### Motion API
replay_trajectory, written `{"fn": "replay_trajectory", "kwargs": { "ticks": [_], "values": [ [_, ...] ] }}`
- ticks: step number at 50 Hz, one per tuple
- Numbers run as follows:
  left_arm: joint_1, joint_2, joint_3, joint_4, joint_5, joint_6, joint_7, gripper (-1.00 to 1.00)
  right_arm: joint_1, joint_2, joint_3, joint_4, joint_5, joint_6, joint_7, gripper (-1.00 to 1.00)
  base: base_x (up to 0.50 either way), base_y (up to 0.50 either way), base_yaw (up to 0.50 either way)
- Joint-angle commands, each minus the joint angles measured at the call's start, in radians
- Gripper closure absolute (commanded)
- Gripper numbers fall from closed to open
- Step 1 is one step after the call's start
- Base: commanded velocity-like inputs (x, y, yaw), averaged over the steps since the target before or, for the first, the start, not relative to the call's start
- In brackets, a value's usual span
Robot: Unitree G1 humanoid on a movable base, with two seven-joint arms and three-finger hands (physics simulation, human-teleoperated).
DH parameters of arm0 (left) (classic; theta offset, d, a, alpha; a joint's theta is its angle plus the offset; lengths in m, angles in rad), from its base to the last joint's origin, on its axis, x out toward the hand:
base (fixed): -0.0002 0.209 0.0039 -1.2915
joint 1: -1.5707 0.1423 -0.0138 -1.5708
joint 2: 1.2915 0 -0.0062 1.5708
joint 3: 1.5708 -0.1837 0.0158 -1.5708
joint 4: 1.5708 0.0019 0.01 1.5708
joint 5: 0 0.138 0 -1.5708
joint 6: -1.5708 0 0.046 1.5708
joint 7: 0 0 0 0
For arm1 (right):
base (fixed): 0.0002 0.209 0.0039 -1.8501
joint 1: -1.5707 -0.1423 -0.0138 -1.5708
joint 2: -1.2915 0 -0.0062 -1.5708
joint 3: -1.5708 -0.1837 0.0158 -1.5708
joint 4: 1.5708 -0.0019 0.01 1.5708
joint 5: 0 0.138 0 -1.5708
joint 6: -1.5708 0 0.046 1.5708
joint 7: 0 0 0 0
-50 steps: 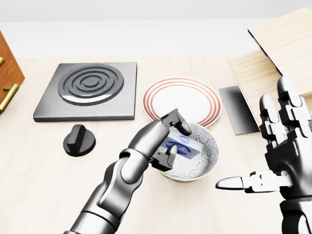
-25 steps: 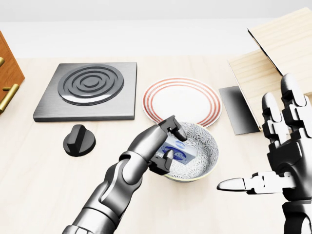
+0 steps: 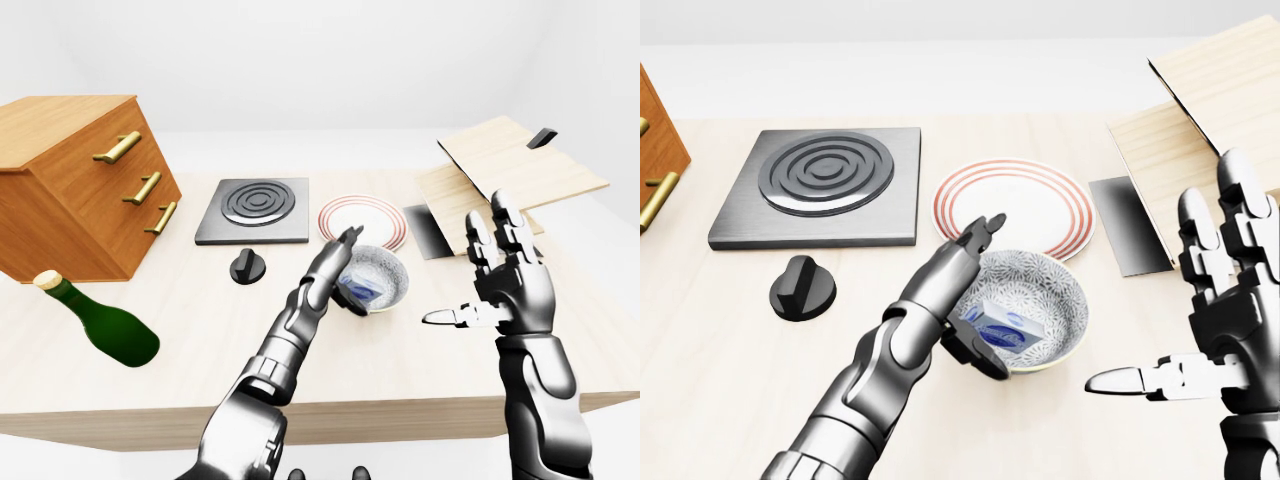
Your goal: Pick up the cream cheese and put it in the bowl.
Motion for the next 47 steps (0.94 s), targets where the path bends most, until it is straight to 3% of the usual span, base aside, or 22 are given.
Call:
{"fn": "replay_trajectory", "kwargs": {
  "ticks": [1, 3, 8, 10, 14, 19, 23, 25, 30, 33, 34, 35, 36, 38, 41, 47],
  "values": [
    [-0.011, 0.001, 0.009, -0.021, -0.013, 0.0, 0.001, -1.0, 0.001, 0.002, 0.003, 0.006, -0.004, 0.0, 0.003, -1.0, 0.0, 0.0, 0.0],
    [0.0, -0.002, 0.009, -0.082, -0.022, 0.0, -0.026, -1.0, 0.001, 0.002, 0.004, 0.008, -0.005, 0.0, 0.002, -1.0, 0.0, 0.0, 0.0],
    [0.02, -0.01, 0.014, -0.425, -0.077, 0.175, -0.169, -1.0, -0.001, 0.003, 0.011, 0.018, -0.011, 0.0, 0.003, -1.0, 0.0, 0.0, 0.0],
    [0.002, -0.018, 0.021, -0.643, -0.102, 0.175, -0.257, -1.0, -0.002, 0.002, 0.011, 0.02, -0.01, 0.0, 0.003, -1.0, 0.0, 0.0, 0.0],
    [-0.059, -0.014, 0.029, -0.878, -0.156, 0.175, -0.339, -1.0, -0.004, 0.002, 0.014, 0.019, -0.01, 0.0, 0.001, -1.0, 0.0, 0.0, 0.0],
    [-0.082, 0.007, 0.021, -1.059, -0.209, 0.175, -0.38, -1.0, -0.003, 0.001, 0.013, 0.01, -0.008, 0.0, 0.001, -1.0, 0.0, 0.0, 0.0],
    [-0.027, 0.01, -0.002, -1.198, -0.235, 0.175, -0.397, -1.0, 0.0, 0.001, 0.008, -0.003, -0.004, 0.0, 0.002, -1.0, 0.0, 0.0, 0.0],
    [0.026, 0.009, -0.014, -1.25, -0.247, 0.175, -0.397, -1.0, 0.003, 0.001, 0.008, -0.014, -0.003, 0.0, 0.003, -1.0, 0.0, 0.0, 0.0],
    [0.269, 0.01, -0.027, -1.343, -0.358, 0.175, -0.347, -1.0, 0.009, 0.008, 0.011, -0.024, -0.001, 0.0, 0.006, -1.0, 0.0, 0.0, 0.0],
    [0.432, 0.025, -0.047, -1.368, -0.434, 0.175, -0.303, -1.0, 0.022, 0.018, 0.027, -0.038, -0.007, 0.0, 0.006, -1.0, 0.0, 0.0, 0.0],
    [0.537, 0.035, -0.055, -1.38, -0.477, 0.175, -0.289, -1.0, 0.03, 0.025, 0.044, -0.034, -0.021, 0.0, 0.007, -1.0, 0.0, 0.0, 0.0],
    [0.542, 0.043, -0.059, -1.38, -0.488, 0.175, -0.281, -1.0, 0.031, 0.025, 0.045, -0.034, -0.022, 0.0, 0.007, -1.0, 0.0, 0.0, 0.0],
    [0.625, 0.053, -0.063, -1.384, -0.526, 0.175, -0.268, -1.0, 0.034, 0.033, 0.058, -0.025, -0.032, 0.0, 0.004, -1.0, 0.0, 0.0, 0.0],
    [0.703, 0.073, -0.071, -1.37, -0.583, 0.175, -0.251, -1.0, 0.032, 0.043, 0.071, -0.013, -0.045, 0.0, -0.014, -1.0, 0.0, 0.0, 0.0],
    [0.767, 0.099, -0.081, -1.299, -0.628, 0.175, -0.225, -1.0, 0.025, 0.055, 0.095, 0.024, -0.07, 0.0, -0.057, -1.0, 0.0, 0.0, 0.0],
    [0.852, 0.124, -0.136, -1.15, -0.62, 0.175, -0.204, -1.0, 0.058, 0.075, 0.176, 0.057, -0.095, 0.0, -0.093, -1.0, 0.0, 0.0, 0.0]
  ]
}}
